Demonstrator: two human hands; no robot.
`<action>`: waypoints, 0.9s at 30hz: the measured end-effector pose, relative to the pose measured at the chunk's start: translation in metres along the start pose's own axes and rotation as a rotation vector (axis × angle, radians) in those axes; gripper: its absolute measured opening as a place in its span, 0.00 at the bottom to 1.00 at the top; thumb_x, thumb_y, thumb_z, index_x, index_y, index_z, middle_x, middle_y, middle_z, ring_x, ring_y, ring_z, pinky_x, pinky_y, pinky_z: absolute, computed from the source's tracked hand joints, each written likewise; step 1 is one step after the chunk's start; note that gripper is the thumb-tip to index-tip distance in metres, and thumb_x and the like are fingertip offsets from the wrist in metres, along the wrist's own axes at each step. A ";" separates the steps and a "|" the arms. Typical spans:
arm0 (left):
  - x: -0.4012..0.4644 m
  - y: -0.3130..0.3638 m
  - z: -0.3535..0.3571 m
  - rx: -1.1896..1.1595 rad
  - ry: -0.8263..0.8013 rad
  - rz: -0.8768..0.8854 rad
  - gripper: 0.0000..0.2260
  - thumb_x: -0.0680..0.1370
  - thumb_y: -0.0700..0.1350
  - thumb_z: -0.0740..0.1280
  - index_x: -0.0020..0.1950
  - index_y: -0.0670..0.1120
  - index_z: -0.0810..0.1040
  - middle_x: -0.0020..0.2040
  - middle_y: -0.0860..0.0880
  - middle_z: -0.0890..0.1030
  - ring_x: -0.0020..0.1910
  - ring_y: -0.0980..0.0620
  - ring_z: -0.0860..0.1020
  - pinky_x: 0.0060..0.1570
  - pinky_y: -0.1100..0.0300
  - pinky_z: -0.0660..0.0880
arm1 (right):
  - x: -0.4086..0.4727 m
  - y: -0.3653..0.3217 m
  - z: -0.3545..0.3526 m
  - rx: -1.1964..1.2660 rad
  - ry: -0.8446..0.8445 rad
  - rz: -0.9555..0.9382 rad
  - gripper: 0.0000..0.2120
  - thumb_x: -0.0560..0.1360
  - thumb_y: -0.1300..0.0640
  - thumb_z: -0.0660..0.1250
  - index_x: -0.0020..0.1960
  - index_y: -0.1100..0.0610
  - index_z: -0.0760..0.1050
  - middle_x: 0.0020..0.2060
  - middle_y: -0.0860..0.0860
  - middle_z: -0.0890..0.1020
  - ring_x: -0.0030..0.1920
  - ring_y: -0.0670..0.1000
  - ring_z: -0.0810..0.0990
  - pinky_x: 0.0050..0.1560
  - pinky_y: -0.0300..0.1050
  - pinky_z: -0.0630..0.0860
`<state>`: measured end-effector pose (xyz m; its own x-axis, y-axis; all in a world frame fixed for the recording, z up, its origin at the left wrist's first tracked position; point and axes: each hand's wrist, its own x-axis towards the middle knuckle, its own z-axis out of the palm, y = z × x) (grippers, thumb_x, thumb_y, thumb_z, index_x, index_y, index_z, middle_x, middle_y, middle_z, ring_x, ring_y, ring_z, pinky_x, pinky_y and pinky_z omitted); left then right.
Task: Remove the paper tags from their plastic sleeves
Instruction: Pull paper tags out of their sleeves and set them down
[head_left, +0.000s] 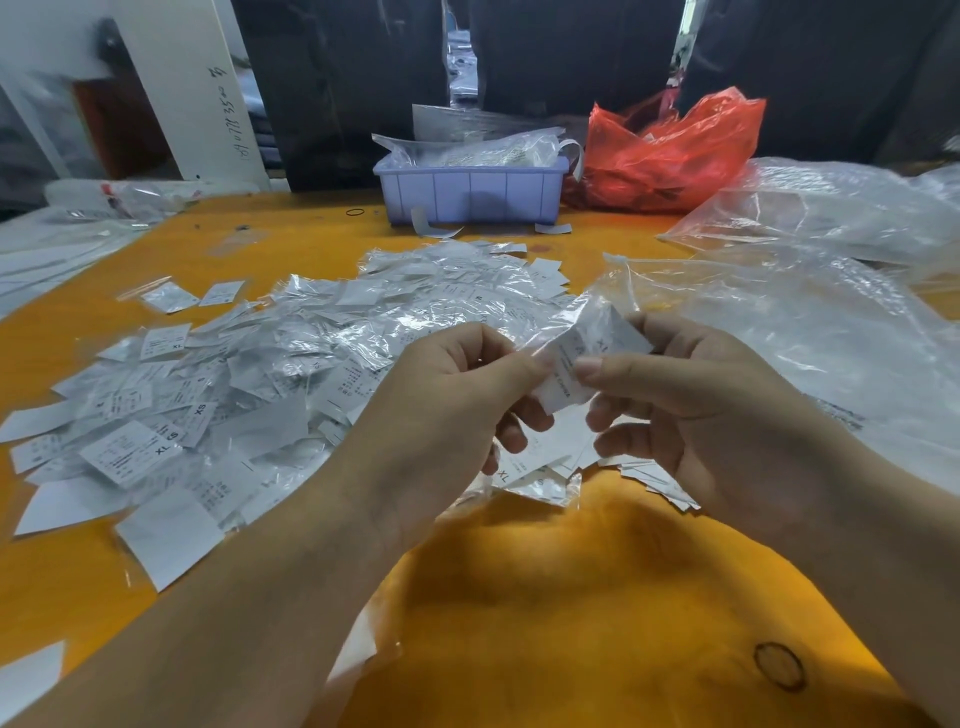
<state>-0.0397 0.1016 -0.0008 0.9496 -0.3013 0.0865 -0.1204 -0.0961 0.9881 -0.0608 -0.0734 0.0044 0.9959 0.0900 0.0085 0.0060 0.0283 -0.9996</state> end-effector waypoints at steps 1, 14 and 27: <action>0.000 -0.001 -0.001 0.000 0.001 -0.004 0.09 0.78 0.47 0.68 0.42 0.43 0.77 0.32 0.49 0.82 0.27 0.56 0.75 0.25 0.64 0.71 | 0.001 -0.001 -0.001 0.018 0.036 0.003 0.23 0.60 0.53 0.74 0.54 0.57 0.79 0.36 0.53 0.83 0.33 0.48 0.79 0.34 0.40 0.78; 0.002 -0.001 -0.001 -0.033 -0.092 -0.003 0.12 0.72 0.57 0.67 0.40 0.49 0.81 0.35 0.48 0.82 0.30 0.55 0.76 0.25 0.64 0.70 | -0.001 0.003 -0.001 -0.395 0.138 -0.217 0.12 0.70 0.58 0.75 0.51 0.54 0.76 0.37 0.45 0.85 0.36 0.46 0.82 0.36 0.38 0.78; 0.005 -0.006 -0.012 0.636 0.372 0.129 0.13 0.71 0.49 0.73 0.52 0.58 0.73 0.35 0.56 0.73 0.33 0.58 0.72 0.30 0.64 0.64 | 0.000 -0.010 -0.037 -1.108 0.130 -0.022 0.11 0.72 0.55 0.73 0.52 0.47 0.76 0.47 0.43 0.79 0.44 0.41 0.77 0.39 0.33 0.69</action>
<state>-0.0311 0.1126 -0.0048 0.9380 -0.0172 0.3462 -0.2747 -0.6458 0.7123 -0.0572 -0.1108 0.0138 0.9960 -0.0064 0.0886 0.0363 -0.8808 -0.4721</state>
